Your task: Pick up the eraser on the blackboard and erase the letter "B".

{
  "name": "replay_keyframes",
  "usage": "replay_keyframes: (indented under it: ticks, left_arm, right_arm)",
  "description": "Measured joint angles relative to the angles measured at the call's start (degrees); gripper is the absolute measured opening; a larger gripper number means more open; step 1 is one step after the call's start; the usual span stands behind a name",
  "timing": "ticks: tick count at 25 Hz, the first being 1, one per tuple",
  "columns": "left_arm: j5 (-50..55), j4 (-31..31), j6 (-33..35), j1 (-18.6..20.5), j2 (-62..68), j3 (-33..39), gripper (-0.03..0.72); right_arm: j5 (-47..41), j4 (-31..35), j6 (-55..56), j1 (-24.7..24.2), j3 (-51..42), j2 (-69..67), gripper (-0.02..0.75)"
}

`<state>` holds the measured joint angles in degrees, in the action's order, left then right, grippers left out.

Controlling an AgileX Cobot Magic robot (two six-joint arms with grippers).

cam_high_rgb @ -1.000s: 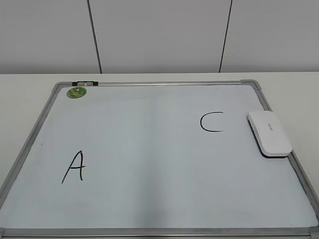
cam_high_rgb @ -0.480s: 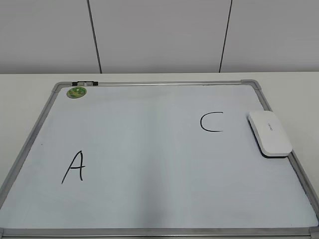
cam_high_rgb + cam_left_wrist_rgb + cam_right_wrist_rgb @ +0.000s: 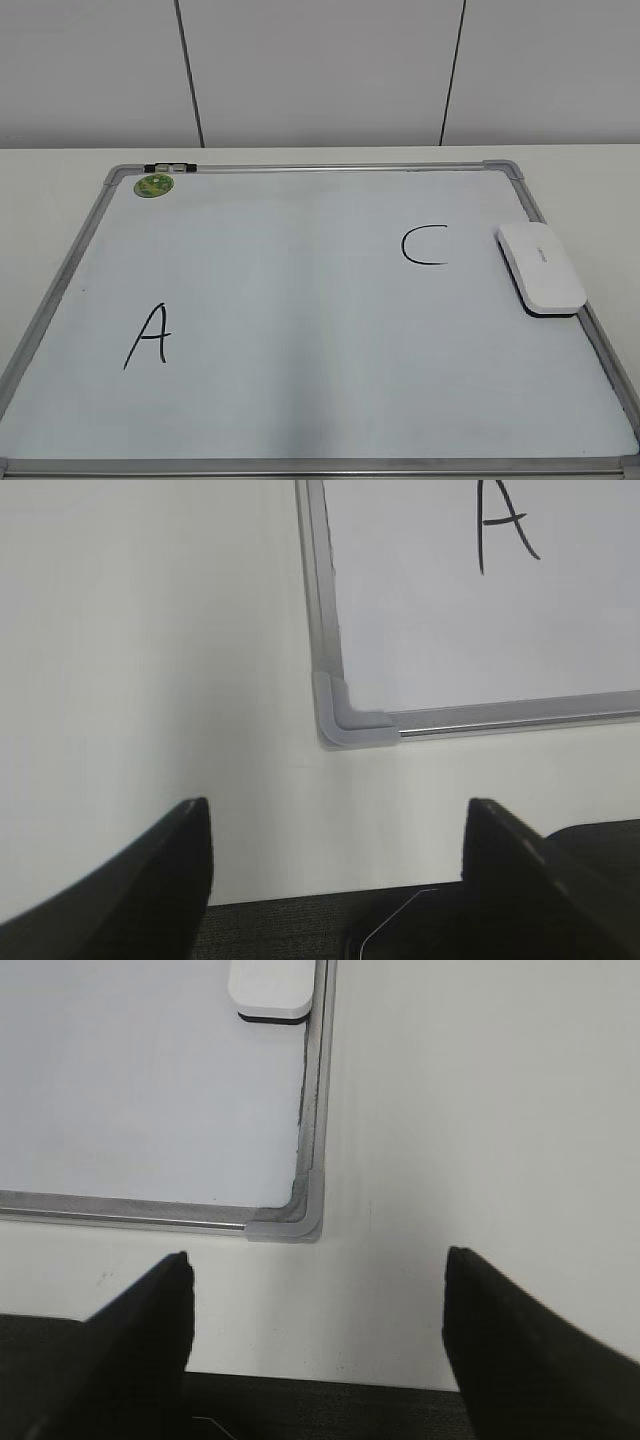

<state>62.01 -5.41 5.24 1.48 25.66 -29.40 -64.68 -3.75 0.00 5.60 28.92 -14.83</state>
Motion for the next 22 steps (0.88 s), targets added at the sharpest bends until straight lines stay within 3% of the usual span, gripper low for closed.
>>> replay_keyframes:
  ticks: [7, 15, 22]
  left_arm:
    - [0.00, 0.02, 0.00, 0.00, -7.69, 0.00, 0.564]
    - [0.49, 0.02, 0.00, 0.00, -19.06, 0.00, 0.564]
    - [1.10, 0.02, 0.00, 0.00, -24.37, 0.00, 0.564]
  right_arm:
    - [0.00, 0.10, 0.00, -0.52, 0.00, 4.03, 0.592]
    - [0.00, 0.10, 0.00, -6.24, 0.00, 9.45, 0.592]
    - [-0.32, 0.10, 0.00, -6.57, 0.00, 15.41, 0.592]
